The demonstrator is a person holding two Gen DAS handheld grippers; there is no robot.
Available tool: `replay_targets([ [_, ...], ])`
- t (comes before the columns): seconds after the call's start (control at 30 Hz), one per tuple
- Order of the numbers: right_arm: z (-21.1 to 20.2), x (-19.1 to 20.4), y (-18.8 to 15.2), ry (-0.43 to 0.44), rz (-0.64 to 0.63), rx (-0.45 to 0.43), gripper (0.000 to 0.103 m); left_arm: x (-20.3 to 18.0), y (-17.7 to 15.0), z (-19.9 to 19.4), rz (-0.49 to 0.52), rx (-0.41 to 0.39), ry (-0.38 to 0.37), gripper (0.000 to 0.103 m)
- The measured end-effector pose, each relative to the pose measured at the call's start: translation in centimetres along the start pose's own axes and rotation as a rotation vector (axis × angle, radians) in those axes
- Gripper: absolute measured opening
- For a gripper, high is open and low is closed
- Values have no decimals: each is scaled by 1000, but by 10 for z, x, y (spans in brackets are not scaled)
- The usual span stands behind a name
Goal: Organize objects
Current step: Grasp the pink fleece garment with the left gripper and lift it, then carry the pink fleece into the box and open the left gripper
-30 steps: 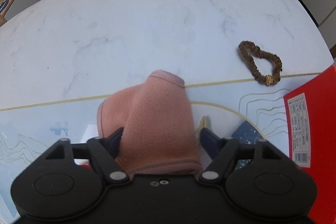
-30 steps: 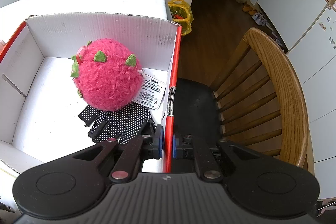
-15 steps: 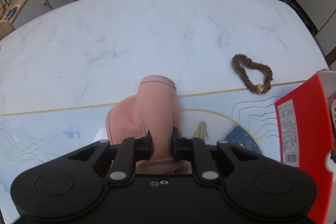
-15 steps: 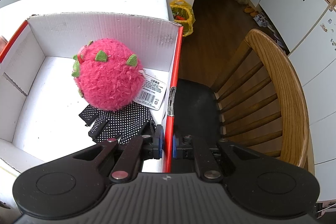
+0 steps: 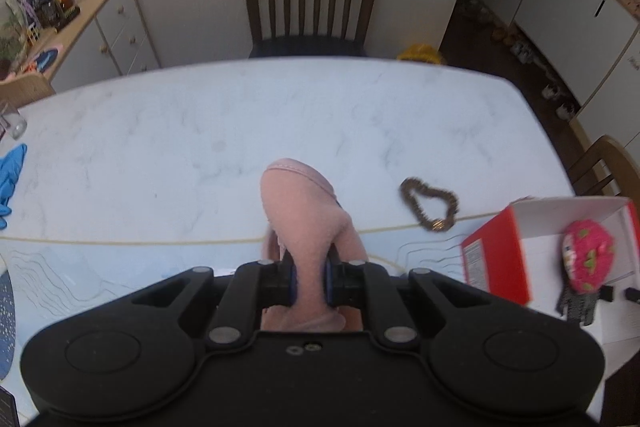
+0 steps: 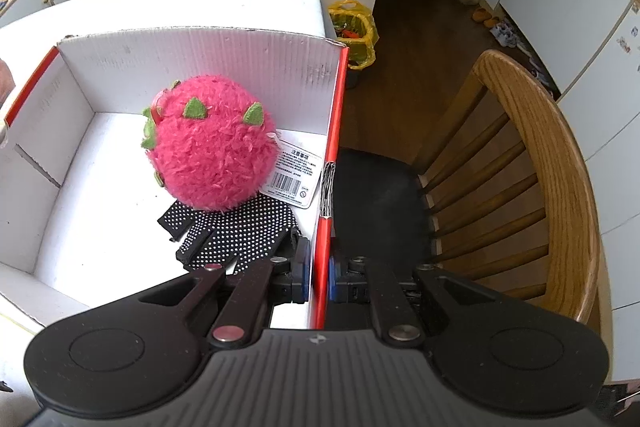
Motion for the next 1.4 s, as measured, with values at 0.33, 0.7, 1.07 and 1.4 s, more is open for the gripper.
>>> replay_targets([
  [0.33,1,-5,-1,24,17,-10,9,-38,15,-47,39,-101,-72,9],
  [0.7,2,-8,-4,42,24,-18,9,-101,45,-98,110,-235,-198,9],
  [1.07,2,-7,-5,52,22,-23,9,-173,52,-96,148,-252,-383,9],
  [1.4,2,-9,-7,57,26,-28,9,-227,27,-54,198,-173,-456,9],
])
Point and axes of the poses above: each gripper's, at about its wrist camera, not at the fingertips, and z roughly the way its jaws point, x to its left, y to its top, the point moved 1 cm from there along z, roughly the way its jaws point, and after that the axes turned 15 degrees about -x, right-handed, at the moved point
